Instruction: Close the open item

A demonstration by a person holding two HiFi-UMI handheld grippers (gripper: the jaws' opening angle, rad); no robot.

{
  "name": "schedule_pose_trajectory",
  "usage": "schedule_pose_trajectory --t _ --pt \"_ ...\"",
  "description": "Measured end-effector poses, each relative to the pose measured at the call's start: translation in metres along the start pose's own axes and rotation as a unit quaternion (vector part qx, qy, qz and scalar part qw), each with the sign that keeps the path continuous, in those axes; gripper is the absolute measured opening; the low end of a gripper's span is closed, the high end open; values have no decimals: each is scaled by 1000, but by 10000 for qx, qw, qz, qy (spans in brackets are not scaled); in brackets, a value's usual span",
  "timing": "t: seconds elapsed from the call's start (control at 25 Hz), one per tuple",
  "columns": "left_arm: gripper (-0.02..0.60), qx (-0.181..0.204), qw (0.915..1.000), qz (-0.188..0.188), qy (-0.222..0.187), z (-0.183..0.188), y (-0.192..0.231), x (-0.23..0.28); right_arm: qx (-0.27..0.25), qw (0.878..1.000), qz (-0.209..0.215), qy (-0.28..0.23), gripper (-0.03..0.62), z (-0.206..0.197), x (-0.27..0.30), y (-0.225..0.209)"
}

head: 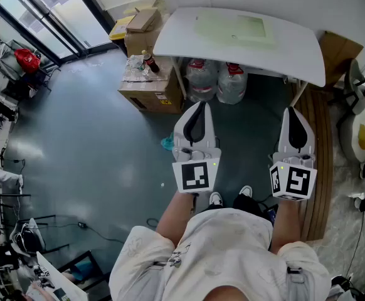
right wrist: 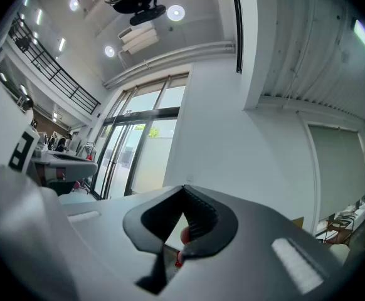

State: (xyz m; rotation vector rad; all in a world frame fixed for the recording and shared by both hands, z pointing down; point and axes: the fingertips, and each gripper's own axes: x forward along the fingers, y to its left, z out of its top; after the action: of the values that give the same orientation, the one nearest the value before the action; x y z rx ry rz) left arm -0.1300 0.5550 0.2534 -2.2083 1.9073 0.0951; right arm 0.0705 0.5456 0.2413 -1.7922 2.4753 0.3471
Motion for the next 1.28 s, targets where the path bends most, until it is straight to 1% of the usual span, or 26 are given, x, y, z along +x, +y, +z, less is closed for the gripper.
schedule_pose_trajectory --t 0.28,0.44,0.68,1.04,1.28 --pt "2 -40 10000 -14 -9 4 -21 6 54 9999 45 75 0 -7 0 -18" --pt "2 9 9999 -29 116 3 -38 15 102 9999 84 81 1 -10 3 -35" --pt "2 -41 9999 7 142 2 -69 41 231 9997 79 16 2 -18 9 -76" --pt "2 63 9997 26 225 -10 -129 84 231 9997 115 38 2 -44 22 -146" --pt "2 -13 9996 149 241 -14 -147 103 239 9995 164 117 2 -58 30 -174"
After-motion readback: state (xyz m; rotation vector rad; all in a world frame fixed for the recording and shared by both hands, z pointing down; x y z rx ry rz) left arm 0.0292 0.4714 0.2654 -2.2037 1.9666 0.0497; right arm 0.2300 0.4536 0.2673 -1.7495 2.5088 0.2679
